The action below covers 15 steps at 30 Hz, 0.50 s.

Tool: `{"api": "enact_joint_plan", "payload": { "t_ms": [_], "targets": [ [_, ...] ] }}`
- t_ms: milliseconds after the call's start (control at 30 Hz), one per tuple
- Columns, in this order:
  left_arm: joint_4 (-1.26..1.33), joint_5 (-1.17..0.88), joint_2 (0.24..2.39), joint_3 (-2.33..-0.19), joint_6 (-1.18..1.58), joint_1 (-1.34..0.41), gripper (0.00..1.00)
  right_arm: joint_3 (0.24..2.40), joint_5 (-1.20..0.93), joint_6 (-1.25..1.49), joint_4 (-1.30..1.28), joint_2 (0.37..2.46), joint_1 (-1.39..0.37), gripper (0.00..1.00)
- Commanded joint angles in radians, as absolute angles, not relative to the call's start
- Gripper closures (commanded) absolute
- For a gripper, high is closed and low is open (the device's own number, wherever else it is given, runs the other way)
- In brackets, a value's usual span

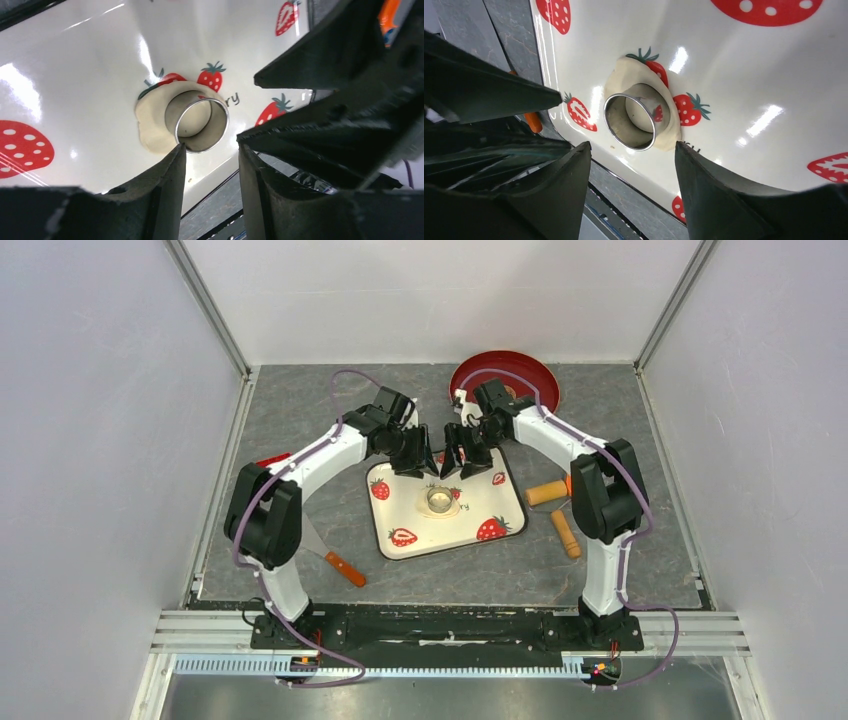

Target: Roll out the dumpling wrappers from the dough

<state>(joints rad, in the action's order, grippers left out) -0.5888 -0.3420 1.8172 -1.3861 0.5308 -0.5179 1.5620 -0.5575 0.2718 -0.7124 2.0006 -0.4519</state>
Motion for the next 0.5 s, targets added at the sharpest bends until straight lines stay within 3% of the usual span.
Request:
{"api": "enact_joint_plan", "payload": {
  "t_ms": [0,133,467],
  "targets": [
    [-0.511,-0.398,1.737,-1.337,0.591,-0.505,0.51,1.525,-0.577,0.274,-0.696,1.945,-0.423,0.36],
    [-0.433,-0.450,1.695,-1.223,0.635,-0.462,0.50,1.440,-0.582,0.266,-0.659,1.910,-0.374,0.37],
    [-0.346,-0.567,1.552,-0.935,0.655,-0.203,0.51,1.292,-0.603,0.210,-0.636,1.915,-0.309,0.55]
  ]
}}
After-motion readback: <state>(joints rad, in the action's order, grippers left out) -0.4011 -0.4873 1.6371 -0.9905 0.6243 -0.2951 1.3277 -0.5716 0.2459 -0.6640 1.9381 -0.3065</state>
